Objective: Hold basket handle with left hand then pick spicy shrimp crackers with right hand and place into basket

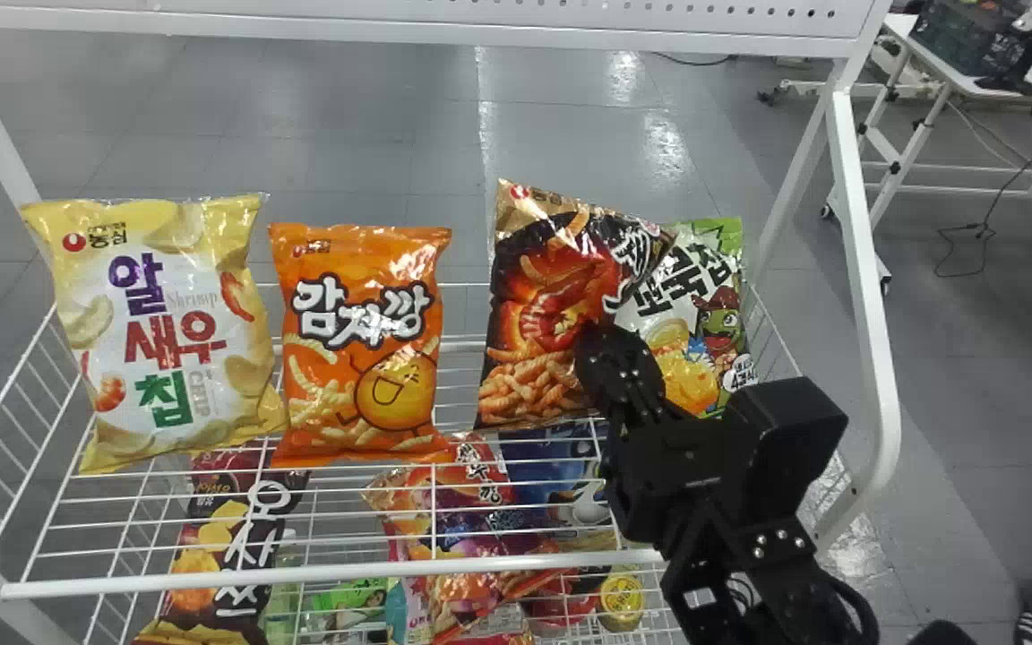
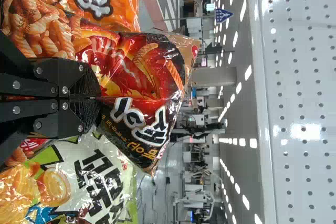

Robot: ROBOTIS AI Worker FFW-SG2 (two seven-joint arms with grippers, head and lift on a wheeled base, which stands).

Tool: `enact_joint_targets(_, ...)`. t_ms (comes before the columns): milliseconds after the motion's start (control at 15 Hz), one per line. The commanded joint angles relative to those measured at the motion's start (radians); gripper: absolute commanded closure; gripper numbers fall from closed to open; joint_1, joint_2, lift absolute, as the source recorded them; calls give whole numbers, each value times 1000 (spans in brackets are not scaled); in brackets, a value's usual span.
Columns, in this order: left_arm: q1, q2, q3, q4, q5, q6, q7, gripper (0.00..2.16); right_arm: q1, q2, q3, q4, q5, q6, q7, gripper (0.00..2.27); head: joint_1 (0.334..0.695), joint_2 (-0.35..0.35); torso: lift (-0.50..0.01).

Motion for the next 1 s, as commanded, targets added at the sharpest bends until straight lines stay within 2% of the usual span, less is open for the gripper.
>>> enact_joint_targets(0,1,-6,0,-2,0,1,-2,1895,58,-42,-2,-83,-39,35,1,1747,695,-98,-37)
enact_joint_targets(133,3,-6,0,-3,2,1,-2,1895,119,-86,-1,-170,-39,75,1,1747,695,-96,-37)
enact_joint_targets(200,3,-6,0,-3,2,1,-3,1895,139,-97,-1,-203,-31,121,-1,1747,695,-92,-37)
enact_joint_targets(600,3,-6,12,-11,8,1,-9,1895,208,-136,-7,-405,32,680,-10,1747,695,-113,-37)
enact_joint_targets(800,0,-6,12,-14,9,1,-8,1895,224,-148,-10,-508,39,950,-4,1747,695,-154,-37)
enact_joint_targets(933,-3,-6,12,-12,8,1,-8,1895,225,-152,-10,-555,38,1097,10,1747,695,-206,-37)
